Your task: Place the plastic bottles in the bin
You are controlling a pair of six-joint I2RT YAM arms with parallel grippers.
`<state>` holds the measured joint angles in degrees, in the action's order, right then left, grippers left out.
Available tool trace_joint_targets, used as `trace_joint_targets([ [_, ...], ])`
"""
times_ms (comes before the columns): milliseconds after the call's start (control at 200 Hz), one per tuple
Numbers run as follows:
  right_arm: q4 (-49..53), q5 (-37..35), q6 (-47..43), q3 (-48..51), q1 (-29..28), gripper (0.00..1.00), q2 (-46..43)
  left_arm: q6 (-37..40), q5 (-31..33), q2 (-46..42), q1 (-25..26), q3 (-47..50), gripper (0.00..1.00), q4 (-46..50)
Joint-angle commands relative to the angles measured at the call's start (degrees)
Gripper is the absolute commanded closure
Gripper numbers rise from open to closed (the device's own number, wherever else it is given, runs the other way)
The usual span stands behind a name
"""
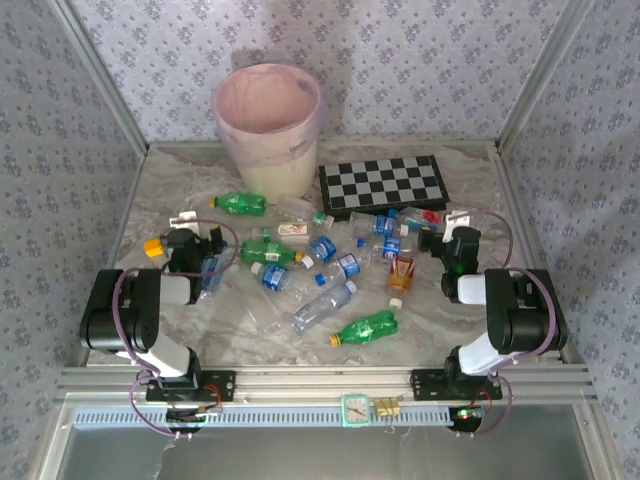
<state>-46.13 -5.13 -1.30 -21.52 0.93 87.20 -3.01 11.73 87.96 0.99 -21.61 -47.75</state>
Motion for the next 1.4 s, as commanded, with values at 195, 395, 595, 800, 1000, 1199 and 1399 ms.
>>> trace_joint_targets([
  [195,-0.89,0.32,-0.02,-0.69,0.08,0.00,0.16,0.08,-0.60,-0.06,-0.45,-1.33,0.00,-0.24],
  [395,-0.89,0.37,0.03,-0.71,0.13,0.00,0.16,0.10,-0.65,-0.05,-0.43,-1.26,0.00,-0.24],
  [595,-0.72,1.13,0.16,-0.72,0.56,0.00,0.08,-0.01,-0.94,-0.01,-0.52,-1.33,0.00,-0.20],
  [800,-0.72,1.26,0.16,-0.74,0.56,0.00,0.08,-0.18,-1.95,-0.09,-0.96,-1.42,0.00,-0.02],
  [1000,5.97,-1.29,-0.52,-2.54,-0.66,0.00,-4.94,0.09,0.42,-1.27,-0.19,-1.73,0.00,1.05],
  [1199,24.61,-6.02,5.80,-9.16,-1.14,0.00,-17.44,1.08,10.76,-10.81,3.70,-6.60,0.00,16.07],
  [1399,54.91,-2.32,19.19,-24.00,-2.09,0.00,-19.29,-13.22,13.13,-20.14,5.07,-14.26,0.00,35.08],
])
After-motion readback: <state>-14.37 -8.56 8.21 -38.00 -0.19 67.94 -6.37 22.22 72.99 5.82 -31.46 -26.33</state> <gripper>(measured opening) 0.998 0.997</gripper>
